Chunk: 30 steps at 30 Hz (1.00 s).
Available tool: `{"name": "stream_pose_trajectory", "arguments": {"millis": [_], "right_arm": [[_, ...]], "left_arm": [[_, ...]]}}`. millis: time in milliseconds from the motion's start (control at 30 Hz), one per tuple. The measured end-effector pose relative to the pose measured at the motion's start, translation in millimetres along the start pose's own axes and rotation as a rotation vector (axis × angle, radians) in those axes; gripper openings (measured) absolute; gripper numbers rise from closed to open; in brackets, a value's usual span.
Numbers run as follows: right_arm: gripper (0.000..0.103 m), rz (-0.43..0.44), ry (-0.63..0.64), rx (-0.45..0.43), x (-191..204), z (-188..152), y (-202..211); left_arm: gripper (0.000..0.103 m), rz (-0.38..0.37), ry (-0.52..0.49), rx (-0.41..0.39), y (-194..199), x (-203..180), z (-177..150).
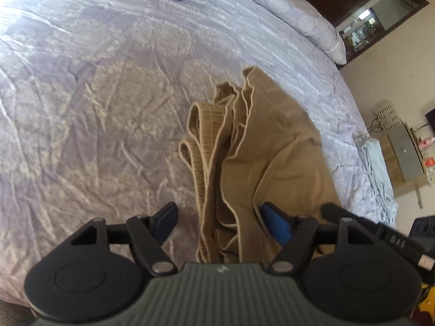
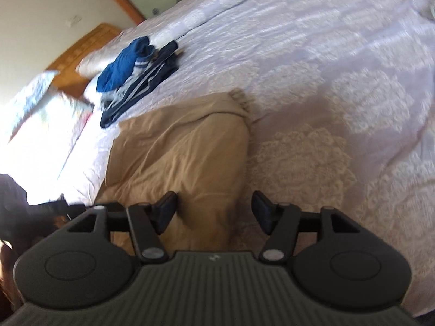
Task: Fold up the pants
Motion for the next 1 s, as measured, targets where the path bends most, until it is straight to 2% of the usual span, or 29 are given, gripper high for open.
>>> {"name": "stream_pose_trajectory", "arguments": {"millis": [67,133,200,333,400,433,500,567,700,833,1000], "right_arm": [[0.066,0.012,-0.039,0.013,-5.1,-0.9,0.9],[0.066,0.015,-0.056,0.023,-6.3,-4.1,-0.1],[0.066,0.029,-0.049,0.045,-2.5,-7.5,-4.2],[0.066,0.050,0.045,0.094,17.1,-21.6,-16.4],[0.062,0.044,0.079,0.099,23.8,-23.6,-18.9],[0.055,0.042,0.084,0.103,25.1,-24.0,-19.1],[0.048,0.036,0.092,0.105,26.5,-24.3,-17.8],[0.042,0.016,0.145,0.097,31.8,-25.2,-15.7],[0.036,-0.058,0.337,0.061,45.7,-28.7,-11.9],[0.030,-0.094,0.463,0.012,53.2,-28.0,-3.4],[0.028,-0.102,0.535,-0.044,62.5,-21.0,2.4]], "left_arm": [[0.078,0.007,-0.023,-0.007,-1.8,-8.1,-3.3],[0.076,0.022,-0.046,-0.011,-4.1,-14.4,-6.6],[0.062,0.031,-0.073,-0.013,-4.7,-19.9,-9.7],[0.056,0.050,-0.076,-0.032,-3.6,-21.5,-11.1],[0.048,0.050,-0.070,-0.039,-1.4,-18.8,-11.0],[0.046,0.052,-0.065,-0.042,0.2,-16.4,-10.9],[0.042,0.067,-0.065,-0.044,1.4,-16.6,-10.6],[0.041,0.111,-0.100,-0.052,2.6,-21.5,-11.3],[0.038,0.184,-0.171,-0.080,6.5,-34.0,-12.3],[0.034,0.200,-0.182,-0.104,16.0,-39.1,-11.5],[0.034,0.212,-0.199,-0.152,31.3,-44.6,-7.0]]}}
Point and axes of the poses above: each gripper's, at about its wrist camera, not at the fingertips, and y roughly against the way its jaws point, x to its left, z to its top, the point moved 8 cm from there along -y, roughly the way its jaws point, and after that the axes turned 4 degrees about z, right-handed, at the moved point
